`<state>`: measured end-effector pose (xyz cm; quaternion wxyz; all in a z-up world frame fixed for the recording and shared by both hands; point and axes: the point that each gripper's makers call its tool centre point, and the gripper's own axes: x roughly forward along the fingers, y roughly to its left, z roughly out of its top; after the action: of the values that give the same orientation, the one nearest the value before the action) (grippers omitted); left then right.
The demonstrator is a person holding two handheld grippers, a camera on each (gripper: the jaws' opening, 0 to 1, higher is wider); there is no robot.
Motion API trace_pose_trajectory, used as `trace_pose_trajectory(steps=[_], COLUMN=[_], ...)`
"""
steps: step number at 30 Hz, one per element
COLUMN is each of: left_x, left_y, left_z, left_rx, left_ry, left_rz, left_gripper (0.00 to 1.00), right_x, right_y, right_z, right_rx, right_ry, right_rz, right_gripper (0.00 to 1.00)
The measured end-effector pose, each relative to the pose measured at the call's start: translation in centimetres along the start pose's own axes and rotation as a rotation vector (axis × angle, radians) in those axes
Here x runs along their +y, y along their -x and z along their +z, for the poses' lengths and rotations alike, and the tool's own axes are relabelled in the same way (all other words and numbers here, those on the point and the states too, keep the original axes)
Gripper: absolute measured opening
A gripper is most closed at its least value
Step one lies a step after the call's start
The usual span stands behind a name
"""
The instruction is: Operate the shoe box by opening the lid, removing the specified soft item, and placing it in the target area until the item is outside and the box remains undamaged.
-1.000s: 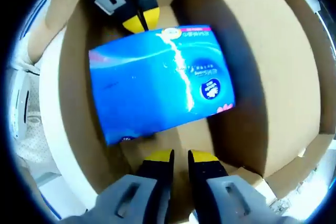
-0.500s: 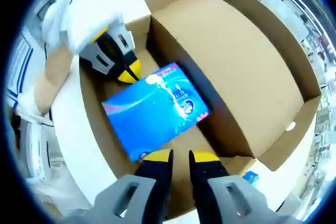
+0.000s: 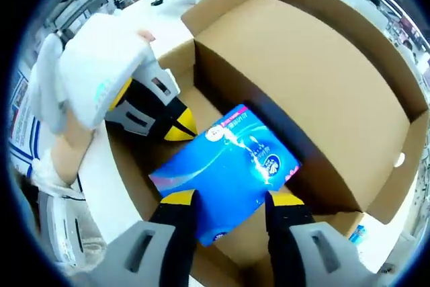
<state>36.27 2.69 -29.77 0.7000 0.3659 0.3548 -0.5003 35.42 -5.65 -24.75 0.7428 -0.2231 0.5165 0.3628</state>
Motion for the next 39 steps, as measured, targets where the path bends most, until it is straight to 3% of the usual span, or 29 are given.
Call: trace_pose_trajectory(steps=[6,12,17,25,30,32,39], left_x=[-0.5,-0.5,-0.8,-0.9,-1.4,-0.2,0.6], left_y=[-0.3,-0.4,-0.5,-0.6,0.1,0.4,1.5], left_z=[0.8,0.7,1.0,1.1,2.1,1.7,1.1], left_rx=[-0.023,-0.008,-0.053,-0.046,-0.093,-0.092,-0.103], left_ry=[0.031,0.026,0.055,0.051,0.048,0.054,0.069], left_rz=[-0.021,-0.006,-0.04,-0.036,-0.051,-0.003,0.018], left_gripper=[0.0,0.0,0.0,0.0,0.0,0.0,0.0], right_x=[0.1,0.7,2.1,1.5,0.9,0.8,0.3], right_y=[-0.4,-0.6,-1.5,-1.7,-2.6,-3.1,-3.7], right_z=[0.0,0.3,1.0,1.6,1.1,1.1,1.2], right_rx=[0.001,0.014,0.018,0.042,0.084,0.089,0.109], right_ry=[-0.07,-0.132,-0.186,-0.222,-0.239,-0.254,-0.291], right_rz=[-0.017,-0.046,-0.03,-0.086,-0.14,-0.143,-0.15], right_gripper=[0.47,0.49,0.71,0.71,0.74,0.76,0.79])
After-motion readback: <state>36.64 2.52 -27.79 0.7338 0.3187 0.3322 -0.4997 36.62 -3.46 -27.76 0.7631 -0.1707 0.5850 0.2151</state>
